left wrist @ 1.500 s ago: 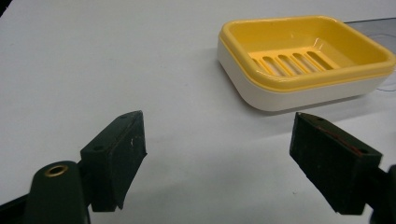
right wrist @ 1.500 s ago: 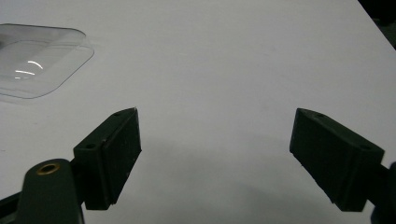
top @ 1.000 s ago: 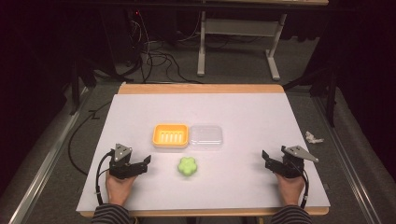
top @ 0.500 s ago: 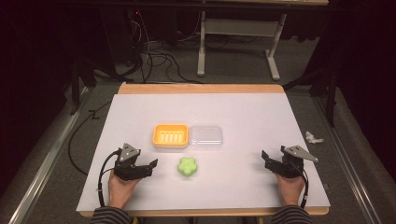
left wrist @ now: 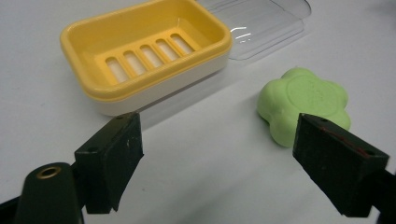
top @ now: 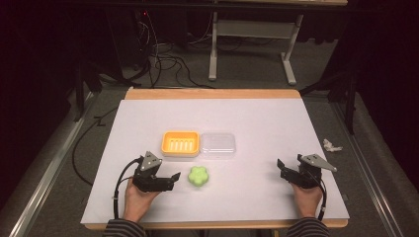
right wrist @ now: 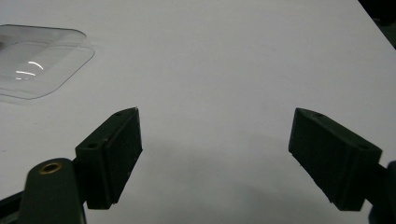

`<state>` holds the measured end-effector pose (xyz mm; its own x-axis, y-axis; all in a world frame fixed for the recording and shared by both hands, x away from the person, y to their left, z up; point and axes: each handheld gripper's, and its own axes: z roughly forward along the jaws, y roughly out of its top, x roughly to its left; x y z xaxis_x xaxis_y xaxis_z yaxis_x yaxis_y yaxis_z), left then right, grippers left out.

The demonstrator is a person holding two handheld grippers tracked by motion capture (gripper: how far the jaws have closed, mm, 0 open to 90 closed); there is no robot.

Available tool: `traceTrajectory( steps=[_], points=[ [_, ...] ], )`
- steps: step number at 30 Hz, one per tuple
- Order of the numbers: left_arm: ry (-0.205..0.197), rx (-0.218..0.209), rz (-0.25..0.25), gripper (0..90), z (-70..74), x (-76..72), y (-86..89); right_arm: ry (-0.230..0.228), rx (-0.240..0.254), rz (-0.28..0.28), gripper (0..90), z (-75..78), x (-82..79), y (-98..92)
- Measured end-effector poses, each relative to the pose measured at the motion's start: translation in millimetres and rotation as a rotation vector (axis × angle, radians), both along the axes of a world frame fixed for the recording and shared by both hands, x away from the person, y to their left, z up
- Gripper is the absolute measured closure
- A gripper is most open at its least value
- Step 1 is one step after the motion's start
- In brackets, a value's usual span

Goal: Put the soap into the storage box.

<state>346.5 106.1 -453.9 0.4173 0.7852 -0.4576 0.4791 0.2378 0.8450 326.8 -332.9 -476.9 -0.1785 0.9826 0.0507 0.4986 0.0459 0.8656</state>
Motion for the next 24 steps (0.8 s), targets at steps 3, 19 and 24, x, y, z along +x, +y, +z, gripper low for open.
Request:
traceTrajectory(
  steps=[3,19,24],
  points=[
    [0.0,0.02,-0.019,16.3,0.6,-0.9,-5.6,0.0,0.001,0.0,17.7,0.1,-0.1,0.1],
    [0.032,0.075,-0.111,15.1,7.8,-3.1,-35.6,-0.001,-0.01,0.006,18.3,-0.1,0.4,0.9],
    [0.046,0.093,-0.122,15.0,3.8,-3.1,-44.8,-0.003,-0.01,0.006,18.1,-0.1,0.3,0.5]
  ],
)
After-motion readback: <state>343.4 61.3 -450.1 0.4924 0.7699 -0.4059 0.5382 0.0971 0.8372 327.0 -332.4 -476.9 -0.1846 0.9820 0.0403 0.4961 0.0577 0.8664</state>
